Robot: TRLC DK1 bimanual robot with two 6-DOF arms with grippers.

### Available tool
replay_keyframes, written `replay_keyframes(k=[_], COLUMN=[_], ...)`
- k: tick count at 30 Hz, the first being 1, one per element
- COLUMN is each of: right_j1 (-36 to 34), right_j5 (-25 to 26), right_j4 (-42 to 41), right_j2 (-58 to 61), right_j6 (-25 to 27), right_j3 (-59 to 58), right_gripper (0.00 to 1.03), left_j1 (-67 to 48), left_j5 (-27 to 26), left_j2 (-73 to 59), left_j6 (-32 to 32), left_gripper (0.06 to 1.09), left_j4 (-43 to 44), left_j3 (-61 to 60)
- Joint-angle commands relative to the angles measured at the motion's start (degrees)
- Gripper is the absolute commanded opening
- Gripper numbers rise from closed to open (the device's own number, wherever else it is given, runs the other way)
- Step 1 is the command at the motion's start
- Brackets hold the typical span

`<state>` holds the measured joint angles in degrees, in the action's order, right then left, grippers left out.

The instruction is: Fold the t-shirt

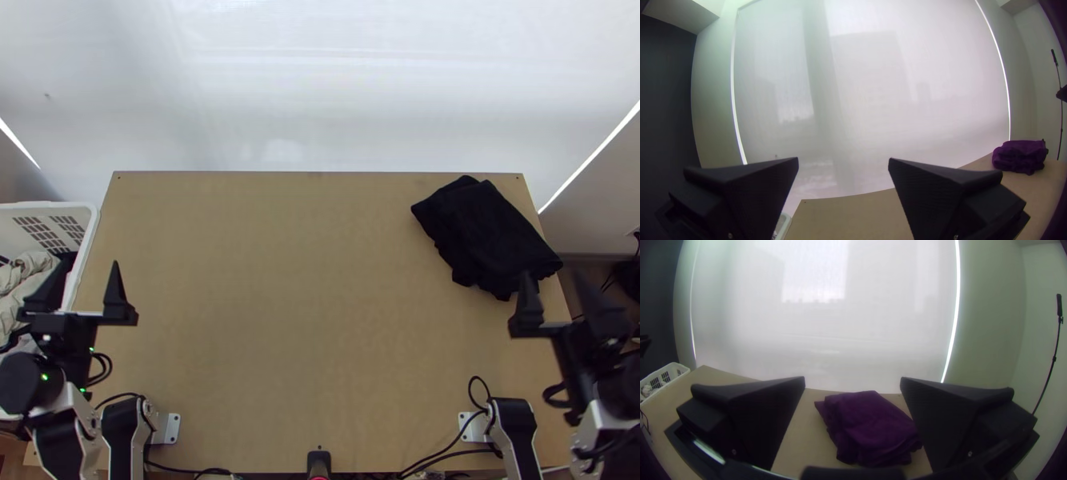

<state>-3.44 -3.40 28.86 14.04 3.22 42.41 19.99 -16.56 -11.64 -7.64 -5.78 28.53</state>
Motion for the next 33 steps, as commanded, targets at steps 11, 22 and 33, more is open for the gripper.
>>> replay_keyframes(k=[11, 22, 33], right_j1=[-0.8, 1.2, 2.6], right_j5=[0.9, 0.8, 1.0], right_j4=[-8.3, -20.2, -18.2], right_j2=[-14.4, -14.4, -14.0], right_j6=[-1.0, -3.8, -4.0], right_j3=[-19.4, -34.4, -38.7], right_gripper=[0.99, 0.99, 0.99], left_j1=[0.2, -0.1, 0.7], left_j5=[-0.7, -2.2, -0.8], left_j2=[11.9, 11.9, 11.9], left_j6=[5.2, -1.1, 5.4], left_gripper=[1.04, 1.04, 1.04], left_j4=[11.3, 10.3, 5.9], left_j3=[-17.5, -23.3, -23.8])
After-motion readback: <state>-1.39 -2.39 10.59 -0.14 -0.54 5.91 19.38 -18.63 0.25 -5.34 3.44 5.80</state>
